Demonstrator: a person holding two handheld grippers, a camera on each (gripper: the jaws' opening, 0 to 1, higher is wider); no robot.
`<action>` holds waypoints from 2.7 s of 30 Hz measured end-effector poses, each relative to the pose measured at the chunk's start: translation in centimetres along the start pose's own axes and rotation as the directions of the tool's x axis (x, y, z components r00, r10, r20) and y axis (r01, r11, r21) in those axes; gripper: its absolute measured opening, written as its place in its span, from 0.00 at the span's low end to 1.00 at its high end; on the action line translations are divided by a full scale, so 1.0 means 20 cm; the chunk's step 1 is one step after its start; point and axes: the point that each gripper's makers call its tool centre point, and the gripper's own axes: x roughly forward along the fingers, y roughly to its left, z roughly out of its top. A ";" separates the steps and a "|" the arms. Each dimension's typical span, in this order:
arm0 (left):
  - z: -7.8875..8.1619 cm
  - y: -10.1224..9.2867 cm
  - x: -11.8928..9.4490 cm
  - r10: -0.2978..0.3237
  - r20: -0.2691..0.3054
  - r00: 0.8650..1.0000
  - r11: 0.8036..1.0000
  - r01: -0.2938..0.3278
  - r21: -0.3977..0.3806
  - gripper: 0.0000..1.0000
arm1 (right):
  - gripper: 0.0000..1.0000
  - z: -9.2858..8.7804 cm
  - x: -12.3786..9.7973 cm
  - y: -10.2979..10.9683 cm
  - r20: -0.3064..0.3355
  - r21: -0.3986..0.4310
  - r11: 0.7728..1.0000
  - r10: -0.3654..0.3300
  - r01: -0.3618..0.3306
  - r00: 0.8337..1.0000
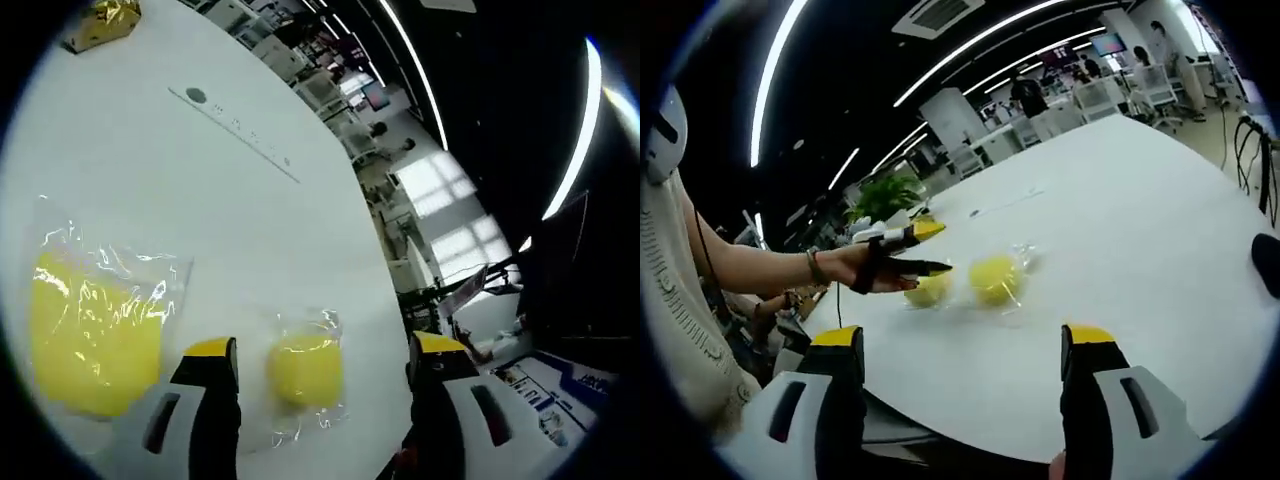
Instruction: Compare the silicone blocks by pressing each to a similar depth, holding the contact briefly, and releasing to observe deformation and rebound differences across the visible hardness samples.
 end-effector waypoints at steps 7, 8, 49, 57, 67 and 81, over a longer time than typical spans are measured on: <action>-0.05 0.08 0.13 0.054 -0.060 0.997 0.999 -0.053 0.010 0.64 | 0.74 0.01 0.02 -0.05 0.003 0.026 1.000 -0.012 0.012 1.000; -0.05 0.09 0.14 0.057 -0.065 0.996 0.998 -0.056 0.011 0.64 | 0.74 0.01 0.02 -0.05 0.003 0.027 1.000 -0.012 0.012 1.000; -0.09 0.12 0.30 0.089 -0.168 0.982 0.990 -0.069 0.121 0.00 | 0.67 -0.02 0.04 -0.11 -0.004 0.050 0.999 -0.016 0.016 1.000; -0.08 0.01 0.25 0.068 -0.161 0.985 0.984 -0.040 0.173 0.00 | 0.66 0.04 0.03 -0.06 0.025 0.025 1.000 0.000 -0.001 1.000; -0.06 -0.17 0.17 0.039 -0.134 0.990 0.952 0.004 0.305 0.00 | 0.66 0.08 0.01 0.00 0.051 -0.004 1.000 0.014 -0.014 0.999; -0.10 -0.36 0.02 0.026 -0.120 0.992 0.889 0.032 0.456 0.00 | 0.63 0.11 -0.04 0.10 0.063 -0.059 0.998 0.036 -0.032 0.997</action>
